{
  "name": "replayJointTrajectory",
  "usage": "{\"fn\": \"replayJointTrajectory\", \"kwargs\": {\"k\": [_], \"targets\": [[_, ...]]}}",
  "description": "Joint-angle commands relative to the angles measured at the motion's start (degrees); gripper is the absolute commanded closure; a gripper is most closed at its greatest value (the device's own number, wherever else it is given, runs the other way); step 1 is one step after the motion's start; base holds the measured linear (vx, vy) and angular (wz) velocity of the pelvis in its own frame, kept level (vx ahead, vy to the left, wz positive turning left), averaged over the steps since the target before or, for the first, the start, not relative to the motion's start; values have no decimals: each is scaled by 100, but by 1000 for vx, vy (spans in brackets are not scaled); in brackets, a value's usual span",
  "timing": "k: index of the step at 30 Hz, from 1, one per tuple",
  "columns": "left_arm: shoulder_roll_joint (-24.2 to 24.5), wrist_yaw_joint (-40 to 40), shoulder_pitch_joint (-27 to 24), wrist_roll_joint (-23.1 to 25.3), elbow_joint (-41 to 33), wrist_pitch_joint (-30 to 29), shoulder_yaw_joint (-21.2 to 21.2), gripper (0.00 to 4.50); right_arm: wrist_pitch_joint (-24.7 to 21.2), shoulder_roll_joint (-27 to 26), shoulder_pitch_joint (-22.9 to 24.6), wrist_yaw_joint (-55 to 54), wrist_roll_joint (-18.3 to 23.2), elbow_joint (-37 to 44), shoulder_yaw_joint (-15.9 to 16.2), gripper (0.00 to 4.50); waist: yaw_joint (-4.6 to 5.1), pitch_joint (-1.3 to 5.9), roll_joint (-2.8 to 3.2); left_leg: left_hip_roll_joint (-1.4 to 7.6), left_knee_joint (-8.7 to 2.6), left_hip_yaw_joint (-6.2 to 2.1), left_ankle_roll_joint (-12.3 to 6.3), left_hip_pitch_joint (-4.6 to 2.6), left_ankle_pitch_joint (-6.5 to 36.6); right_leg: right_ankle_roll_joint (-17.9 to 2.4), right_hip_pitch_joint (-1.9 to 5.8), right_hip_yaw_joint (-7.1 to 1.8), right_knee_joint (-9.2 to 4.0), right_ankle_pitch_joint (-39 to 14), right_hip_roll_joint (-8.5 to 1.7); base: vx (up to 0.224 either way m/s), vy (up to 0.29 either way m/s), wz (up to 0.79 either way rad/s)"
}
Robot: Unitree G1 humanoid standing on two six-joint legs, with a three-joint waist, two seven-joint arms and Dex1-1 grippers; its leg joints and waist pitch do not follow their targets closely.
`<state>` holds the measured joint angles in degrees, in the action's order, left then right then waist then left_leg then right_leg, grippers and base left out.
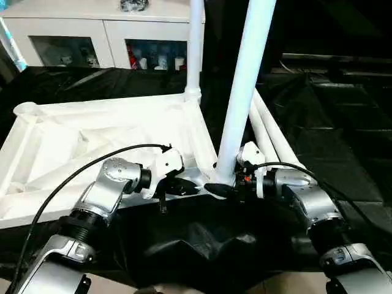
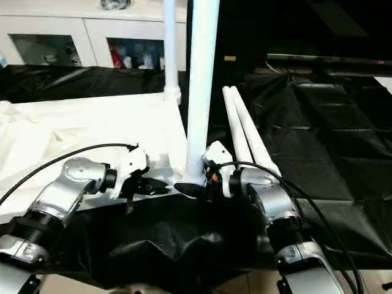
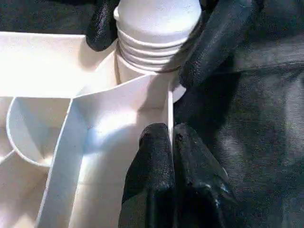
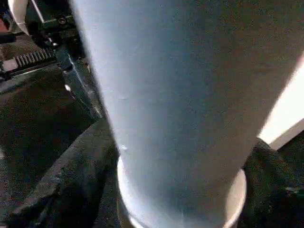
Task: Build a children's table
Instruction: Rotate leg to tighten
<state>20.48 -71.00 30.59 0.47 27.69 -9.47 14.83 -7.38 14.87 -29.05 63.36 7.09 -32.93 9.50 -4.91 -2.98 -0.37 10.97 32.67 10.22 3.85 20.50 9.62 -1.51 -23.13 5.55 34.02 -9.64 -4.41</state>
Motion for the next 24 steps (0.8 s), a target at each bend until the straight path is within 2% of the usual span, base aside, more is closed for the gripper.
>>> {"fn": "replayJointTrajectory", "kwargs": {"k": [1, 3, 5, 6, 7, 8, 11, 12, 13, 14, 15, 16, 17, 19, 21, 23, 24], "targets": [[-161, -103, -24, -284, -185, -3, 53, 450, -64, -84, -5, 101, 38, 180, 165, 129, 1, 358, -61, 247, -330, -50, -327, -33, 1248, -924, 294, -326, -453, -1955, -431, 0, 0, 0], [-235, 9, -5, -319, -172, -24, -14, 450, -72, -154, -26, -40, 15, 102, 152, 151, 2, 358, -79, 237, -326, -48, -322, -29, 1255, -900, 298, -324, -462, -1999, -432, 0, 0, 0], [-344, 255, 62, -315, -98, -84, -95, 450, -66, -286, -49, -409, -75, -34, 101, 158, 8, 354, -69, 238, -330, -52, -304, -34, 1238, -893, 289, -324, -462, -2028, -431, 0, 0, 0], [-344, 255, 62, -315, -98, -84, -95, 450, -66, -286, -49, -409, -75, -34, 101, 169, 18, 352, -71, 234, -334, -58, -284, -28, 1239, -877, 291, -325, -468, -2058, -438, 0, 0, 0], [-497, 489, 160, -339, 9, -81, -196, 450, 72, -466, -77, -1036, -256, -275, 35, 174, 30, 355, -70, 227, -330, -58, -272, -25, 1253, -852, 294, -324, -473, -2098, -438, 0, 0, 0], [-497, 489, 160, -339, 9, -81, -196, 450, 72, -466, -77, -1036, -256, -275, 35, 176, 45, 346, -67, 228, -333, -54, -242, -32, 1277, -847, 272, -327, -482, -2150, -441, 0, 0, 0], [-631, 697, 256, -357, 107, -90, -280, 450, 146, -616, -141, -1617, -406, -515, -37, 179, 107, 352, -73, 199, -329, -64, -190, -35, 1318, -787, 284, -318, -500, -2310, -437, 0, 0, 0], [-726, 948, 355, -286, 231, -114, -309, 450, 89, -741, -228, -2037, -446, -701, -129, 179, 130, 350, -57, 197, -330, -64, -199, -32, 1313, -789, 282, -319, -506, -2297, -430, 0, 0, 0], [-944, 1571, 603, -68, 582, -154, -333, 450, -89, -1060, -444, -2942, -381, -1056, -422, 179, 151, 352, -34, 194, -325, -66, -177, -42, 1335, -803, 276, -318, -509, -2306, -428, 0, 0, 0], [-964, 1629, 625, -48, 614, -158, -335, 450, -104, -1087, -462, -3012, -371, -1082, -448, 180, 173, 344, -35, 187, -329, -58, -163, -60, 1360, -796, 248, -322, -533, -2347, -413, 0, 0, 0], [-1019, 1798, 688, 11, 708, -170, -340, 450, -148, -1167, -514, -3216, -343, -1157, -521, 180, 164, 358, -37, 196, -330, -83, -114, -55, 1382, -794, 285, -305, -512, -2367, -425, 0, 0, 0], [-1088, 1990, 775, 84, 839, -160, -323, 450, -202, -1286, -601, -3491, -292, -1270, -629, 180, 167, 361, -27, 202, -329, -74, -126, -58, 1365, -804, 267, -320, -515, -2255, -427, 0, 0, 0], [-1144, 2139, 843, 139, 942, -148, -309, 450, -229, -1380, -674, -3705, -263, -1370, -701, 180, 162, 372, -31, 203, -328, -76, -131, -50, 1337, -821, 284, -319, -504, -2167, -433, 0, 0, 0], [-1263, 2397, 963, 223, 1115, -118, -313, 450, -185, -1533, -797, -3984, -310, -1574, -716, 180, 159, 384, -34, 203, -326, -63, -185, -35, 1186, -929, 292, -325, -456, -1750, -418, 0, 0, 0], [-1313, 2479, 1010, 247, 1177, -96, -313, 450, -119, -1583, -831, -4016, -382, -1639, -656, 180, 148, 383, -37, 196, -317, -57, -211, -30, 1177, -961, 310, -322, -453, -1688, -428, 0, 0, 0], [-1365, 2486, 1044, 268, 1209, -50, -280, 450, -23, -1635, -849, -3821, -414, -1660, -567, 124, 137, 380, -43, 195, -311, -51, -244, -24, 1184, -955, 313, -323, -461, -1704, -439, 0, 0, 0], [-1359, 2418, 1017, 254, 1166, -57, -263, 450, -67, -1634, -835, -3624, -318, -1606, -595, 124, 135, 377, -48, 200, -316, -54, -264, -25, 1206, -943, 315, -320, -462, -1753, -436, 0, 0, 0]]}}
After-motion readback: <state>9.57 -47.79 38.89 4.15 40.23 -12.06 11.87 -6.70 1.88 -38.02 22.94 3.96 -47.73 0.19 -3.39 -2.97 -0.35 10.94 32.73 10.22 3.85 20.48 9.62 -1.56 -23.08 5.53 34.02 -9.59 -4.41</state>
